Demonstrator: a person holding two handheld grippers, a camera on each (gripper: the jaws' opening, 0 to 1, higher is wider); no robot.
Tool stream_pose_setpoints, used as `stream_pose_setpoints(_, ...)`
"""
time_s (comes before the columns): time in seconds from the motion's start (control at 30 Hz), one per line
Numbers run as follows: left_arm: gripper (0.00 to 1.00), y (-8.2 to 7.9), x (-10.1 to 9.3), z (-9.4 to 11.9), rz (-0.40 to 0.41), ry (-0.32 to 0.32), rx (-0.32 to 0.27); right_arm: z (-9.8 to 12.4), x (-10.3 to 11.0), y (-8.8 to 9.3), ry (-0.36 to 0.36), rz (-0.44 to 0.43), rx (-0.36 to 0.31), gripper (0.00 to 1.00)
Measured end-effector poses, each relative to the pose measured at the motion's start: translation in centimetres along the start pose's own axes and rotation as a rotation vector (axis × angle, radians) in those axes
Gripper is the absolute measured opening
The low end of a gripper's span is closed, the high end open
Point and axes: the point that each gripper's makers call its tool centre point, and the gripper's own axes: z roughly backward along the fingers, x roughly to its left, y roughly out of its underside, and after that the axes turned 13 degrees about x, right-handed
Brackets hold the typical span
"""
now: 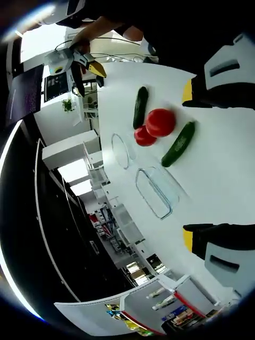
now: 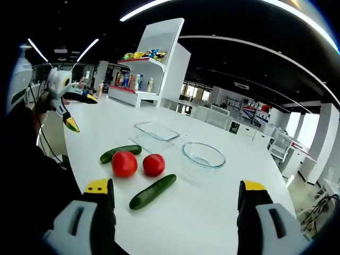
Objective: Sort the scattered tomatoes and cucumbers on the table and place them into their respective storage containers
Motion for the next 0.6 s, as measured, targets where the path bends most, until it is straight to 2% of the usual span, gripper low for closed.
stream_pose_setpoints(0.1,0.9,0.1,0.27,-0.01,-0.003,-0.015,0.006,0.08,-0.09,0.01,0.001,-0.001,-0.002,0.94)
stream_pose_setpoints(0.6,0.9,-0.15,-0.3,0.17,-0.02,-0.011,0.005,0.8,0.16,0.37,-0.005,0.009,-0.008,0.94)
